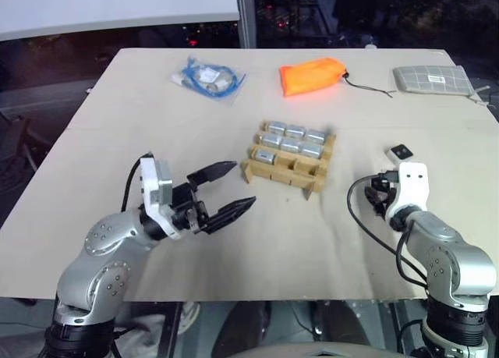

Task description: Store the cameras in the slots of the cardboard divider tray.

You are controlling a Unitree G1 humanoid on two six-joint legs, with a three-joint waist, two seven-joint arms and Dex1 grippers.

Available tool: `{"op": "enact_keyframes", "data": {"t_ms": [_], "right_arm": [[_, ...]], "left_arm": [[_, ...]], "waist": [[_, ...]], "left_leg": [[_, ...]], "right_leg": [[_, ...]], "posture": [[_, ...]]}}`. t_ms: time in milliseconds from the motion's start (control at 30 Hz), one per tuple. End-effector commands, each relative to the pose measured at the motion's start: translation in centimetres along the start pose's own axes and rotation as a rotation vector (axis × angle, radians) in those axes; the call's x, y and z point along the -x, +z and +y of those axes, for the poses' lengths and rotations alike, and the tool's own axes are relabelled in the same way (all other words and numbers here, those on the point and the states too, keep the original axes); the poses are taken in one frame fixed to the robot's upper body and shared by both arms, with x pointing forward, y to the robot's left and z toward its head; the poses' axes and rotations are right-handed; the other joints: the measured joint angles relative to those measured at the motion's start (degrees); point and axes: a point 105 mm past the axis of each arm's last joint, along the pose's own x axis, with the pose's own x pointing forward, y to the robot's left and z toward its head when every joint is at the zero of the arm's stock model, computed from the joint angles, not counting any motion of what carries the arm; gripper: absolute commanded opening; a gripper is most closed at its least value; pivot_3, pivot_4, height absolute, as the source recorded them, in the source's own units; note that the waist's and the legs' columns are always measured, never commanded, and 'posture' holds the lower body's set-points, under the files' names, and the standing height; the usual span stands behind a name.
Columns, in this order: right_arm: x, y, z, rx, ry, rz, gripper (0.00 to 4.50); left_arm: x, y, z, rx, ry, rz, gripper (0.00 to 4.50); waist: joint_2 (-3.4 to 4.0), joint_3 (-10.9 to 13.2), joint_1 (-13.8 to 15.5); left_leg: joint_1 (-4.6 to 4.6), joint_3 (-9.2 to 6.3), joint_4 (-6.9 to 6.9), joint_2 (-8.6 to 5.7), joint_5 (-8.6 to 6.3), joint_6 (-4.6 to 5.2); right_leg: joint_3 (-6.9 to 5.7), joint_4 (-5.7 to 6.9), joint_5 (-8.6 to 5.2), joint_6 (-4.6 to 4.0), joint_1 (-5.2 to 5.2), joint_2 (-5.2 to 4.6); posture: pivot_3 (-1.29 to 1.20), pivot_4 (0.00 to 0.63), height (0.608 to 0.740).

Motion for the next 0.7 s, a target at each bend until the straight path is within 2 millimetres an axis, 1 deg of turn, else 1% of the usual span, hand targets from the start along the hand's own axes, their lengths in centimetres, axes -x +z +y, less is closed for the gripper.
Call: {"op": "enact_keyframes", "data": {"t_ms": [33,67,100,133,167,200,267,333,367,400,500,567,700], "right_arm": [[1.2,2.6,1.0,0.156,0.096,-0.146,1.97],[1.4,3.0,1.4,0.209,0.130,-0.174,1.97],[2.5,4.2,2.9,0.347,0.247,-0.261,1.97],[3.8,5.2,4.9,0.459,0.386,-0.333,1.97],[4.9,5.7,6.3,0.560,0.485,-0.383,1.97],[5.7,6.0,7.3,0.651,0.563,-0.423,1.97],[6.3,5.9,8.8,0.789,0.661,-0.471,1.97],[6.5,6.1,9.8,0.852,0.719,-0.515,1.97],[6.5,6.3,10.2,0.870,0.736,-0.539,1.97],[6.7,6.5,10.8,0.884,0.763,-0.562,1.97],[6.8,6.7,11.6,0.915,0.804,-0.599,1.97],[6.9,6.9,12.1,0.931,0.820,-0.621,1.97],[7.3,7.2,12.7,0.954,0.842,-0.650,1.97]], "left_arm": [[-0.8,0.7,-0.4,0.086,0.020,-0.012,4.50],[-1.0,0.7,-0.5,0.121,0.023,-0.005,4.50],[-1.4,0.8,-0.4,0.180,0.043,0.014,4.50],[-1.7,0.8,-0.1,0.279,0.063,0.050,4.50],[-2.1,0.9,-0.2,0.351,0.037,0.089,4.50],[-2.6,1.4,-0.4,0.428,-0.008,0.093,4.50],[-3.4,1.9,0.0,0.538,-0.025,0.095,4.50],[-4.2,1.4,0.2,0.601,-0.022,0.136,4.50],[-4.5,1.1,0.1,0.616,-0.027,0.156,4.50],[-5.0,1.0,0.1,0.639,-0.032,0.160,4.50],[-5.9,1.0,0.3,0.690,-0.036,0.158,4.50],[-6.0,0.8,0.3,0.697,-0.045,0.174,4.50],[-5.9,0.0,1.1,0.710,-0.043,0.192,4.50]], "waist": [[0.00,0.0,0.1],[0.00,0.0,0.1],[-0.01,0.0,0.1],[0.03,0.0,0.1],[0.03,0.1,0.1],[-0.02,0.1,0.0],[-0.03,0.1,-0.3],[-0.10,0.0,-0.3],[-0.10,0.0,-0.3],[-0.11,0.0,-0.2],[-0.16,0.1,0.2],[-0.16,0.1,0.3],[-0.16,0.1,0.3]], "left_leg": [[0.00,-0.01,0.00,0.00,0.00,0.00],[0.00,-0.01,0.00,0.00,0.00,0.01],[0.00,-0.02,0.02,-0.01,0.00,0.01],[0.00,-0.02,0.02,0.00,0.00,0.01],[-0.03,-0.03,0.09,-0.01,0.00,0.01],[-0.05,-0.07,0.15,0.00,0.00,0.02],[0.01,-0.21,0.29,0.11,-0.01,0.01],[0.06,-0.22,0.31,0.11,-0.01,0.01],[0.08,-0.21,0.31,0.09,-0.01,0.01],[0.07,-0.20,0.32,0.07,0.00,0.00],[-0.04,-0.25,0.48,0.03,0.11,-0.18],[-0.06,-0.28,0.49,0.03,0.12,-0.22],[-0.07,-0.28,0.47,0.02,0.13,-0.24]], "right_leg": [[-0.01,0.00,0.00,0.00,0.00,0.00],[-0.02,0.00,0.00,0.01,0.00,0.00],[-0.03,0.00,-0.01,0.02,0.01,0.00],[-0.04,0.01,-0.01,0.02,0.01,0.00],[-0.06,0.05,-0.01,0.04,0.02,0.01],[-0.10,0.07,-0.02,0.06,0.01,0.01],[-0.26,0.08,-0.03,0.09,0.17,0.12],[-0.27,0.07,-0.10,0.20,0.25,0.13],[-0.26,0.07,-0.02,0.07,0.28,0.11],[-0.24,0.07,-0.02,0.06,0.27,0.11],[-0.27,0.10,0.00,0.05,0.23,0.10],[-0.29,0.10,0.00,0.04,0.22,0.08],[-0.27,0.10,0.00,0.03,0.19,0.09]], "posture": [[0.00,0.150,0.740],[0.00,0.150,0.740],[0.00,0.150,0.740],[0.00,0.150,0.740],[0.00,0.150,0.740],[0.00,0.150,0.740],[0.00,0.150,0.740],[0.00,0.150,0.740],[0.00,0.150,0.740],[0.00,0.150,0.740],[0.00,0.150,0.740],[0.00,0.150,0.740],[0.00,0.150,0.740]]}}
